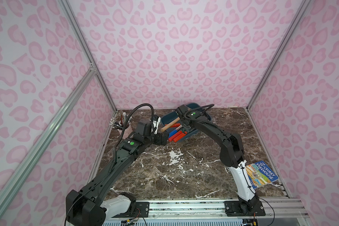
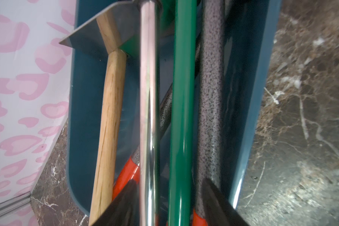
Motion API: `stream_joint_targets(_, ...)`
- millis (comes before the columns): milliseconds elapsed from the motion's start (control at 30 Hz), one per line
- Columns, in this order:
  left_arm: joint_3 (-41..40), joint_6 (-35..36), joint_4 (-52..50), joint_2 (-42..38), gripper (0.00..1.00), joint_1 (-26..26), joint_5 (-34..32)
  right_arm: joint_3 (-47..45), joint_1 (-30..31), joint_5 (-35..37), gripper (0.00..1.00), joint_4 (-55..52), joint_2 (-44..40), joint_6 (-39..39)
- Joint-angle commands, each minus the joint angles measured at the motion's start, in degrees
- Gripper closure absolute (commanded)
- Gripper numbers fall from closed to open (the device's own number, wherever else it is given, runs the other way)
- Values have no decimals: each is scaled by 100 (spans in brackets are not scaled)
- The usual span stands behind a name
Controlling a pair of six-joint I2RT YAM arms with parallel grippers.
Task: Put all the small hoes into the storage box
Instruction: Place the hoe in the storage box.
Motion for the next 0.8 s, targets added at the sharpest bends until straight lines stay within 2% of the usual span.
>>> stream_joint_targets(0, 9, 37, 91, 29, 1, 1, 44, -214, 25, 146, 41, 263, -207, -250)
stream_joint_targets(267, 32, 81, 116, 89, 1, -4, 44, -888, 25, 262, 25, 783, -634, -931)
stream_joint_targets(500, -8, 108, 204, 100, 3, 0, -163, -1015, 25, 289, 11, 880, -738, -1795)
stream_joint_targets(633, -49, 116, 247, 100, 4, 1, -280, -1227, 38, 275, 6, 1039, -892, -2270)
stream_joint_targets(767, -86, 125, 352, 150, 4, -1, -289, -1854, 34, 98, 3, 1634, -1307, -2835)
